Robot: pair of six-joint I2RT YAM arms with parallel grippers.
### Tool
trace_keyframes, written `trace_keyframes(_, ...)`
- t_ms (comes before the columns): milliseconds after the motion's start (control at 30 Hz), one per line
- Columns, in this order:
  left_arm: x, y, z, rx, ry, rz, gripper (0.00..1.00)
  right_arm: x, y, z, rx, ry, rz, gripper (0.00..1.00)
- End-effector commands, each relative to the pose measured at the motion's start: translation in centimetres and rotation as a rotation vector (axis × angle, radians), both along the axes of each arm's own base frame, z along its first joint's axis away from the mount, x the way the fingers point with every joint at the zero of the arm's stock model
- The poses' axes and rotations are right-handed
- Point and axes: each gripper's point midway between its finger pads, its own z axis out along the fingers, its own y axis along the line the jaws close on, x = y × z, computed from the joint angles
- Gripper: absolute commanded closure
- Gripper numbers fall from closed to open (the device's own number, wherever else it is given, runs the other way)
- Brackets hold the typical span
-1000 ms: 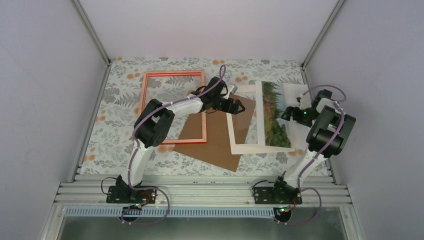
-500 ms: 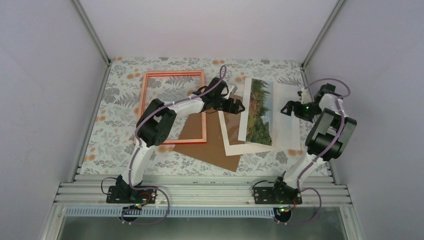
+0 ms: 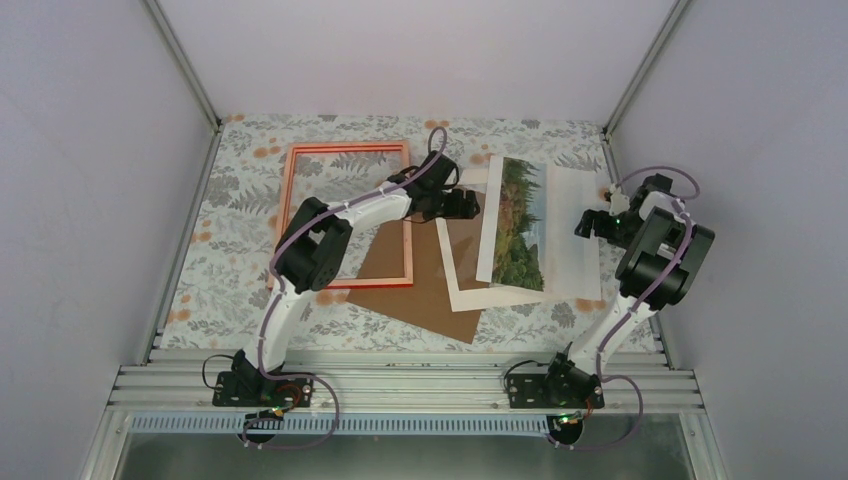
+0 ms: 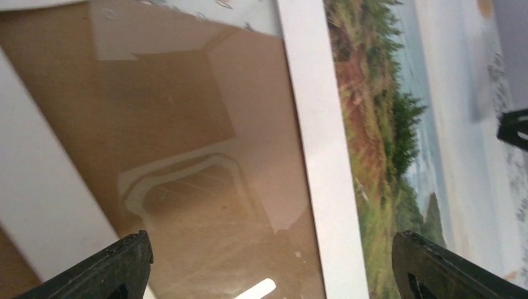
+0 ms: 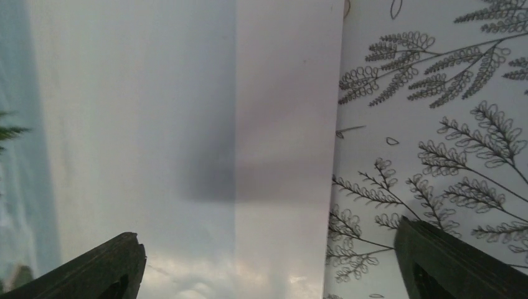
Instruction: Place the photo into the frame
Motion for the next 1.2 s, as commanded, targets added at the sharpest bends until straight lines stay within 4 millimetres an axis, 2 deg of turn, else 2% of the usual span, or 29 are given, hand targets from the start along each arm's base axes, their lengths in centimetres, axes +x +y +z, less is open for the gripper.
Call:
trace_keyframes(0, 1.2, 2.0, -0.9, 0.134, -0.008, 0.100, 0.04, -1.1, 0.2, -2.2, -0.003, 0.048, -0.012, 0.00)
trace_keyframes(100, 1.1, 2.8, -1.0, 0.173, -0.011, 0.115, 0.05, -1.5, 0.4, -2.7, -0.003, 0.059, -0.002, 0.00)
trace_keyframes(133, 0.8, 2.8, -1.6, 0.183, 0.006, 0.111, 0.05, -1.5, 0.5, -2.7, 0.002, 0.060, 0.003, 0.00)
trace_keyframes(300, -1.1, 1.5, -4.5, 0.177, 0.096, 0.046, 0.05, -1.7, 1.5, -3.4, 0.061, 0.075, 0.016, 0.03)
trace_keyframes(400, -1.8, 0.5, -5.1, 0.124, 0.130, -0.001, 0.05, -2.2, 2.9, -4.2, 0.114, 0.097, 0.033, 0.04)
trace_keyframes(600, -2.4, -1.6, -4.9, 0.005, 0.171, -0.076, 0.06, -3.6, 6.5, -6.0, 0.212, 0.159, 0.082, 0.08)
trace_keyframes(700, -2.2, -2.1, -4.4, -0.066, 0.177, -0.097, 0.06, -3.7, 7.4, -6.3, 0.256, 0.175, 0.087, 0.09)
trace_keyframes(833, -1.7, -2.5, -2.9, -0.165, 0.162, -0.107, 0.06, -3.8, 8.0, -6.7, 0.289, 0.187, 0.092, 0.09)
trace_keyframes(900, -1.4, -2.7, -2.4, -0.194, 0.155, -0.111, 0.06, -3.9, 8.4, -6.8, 0.305, 0.194, 0.093, 0.12)
trace_keyframes(1167, -1.8, -3.8, -1.9, -0.290, 0.182, -0.141, 0.07, -3.7, 9.1, -7.0, 0.333, 0.193, 0.097, 0.15)
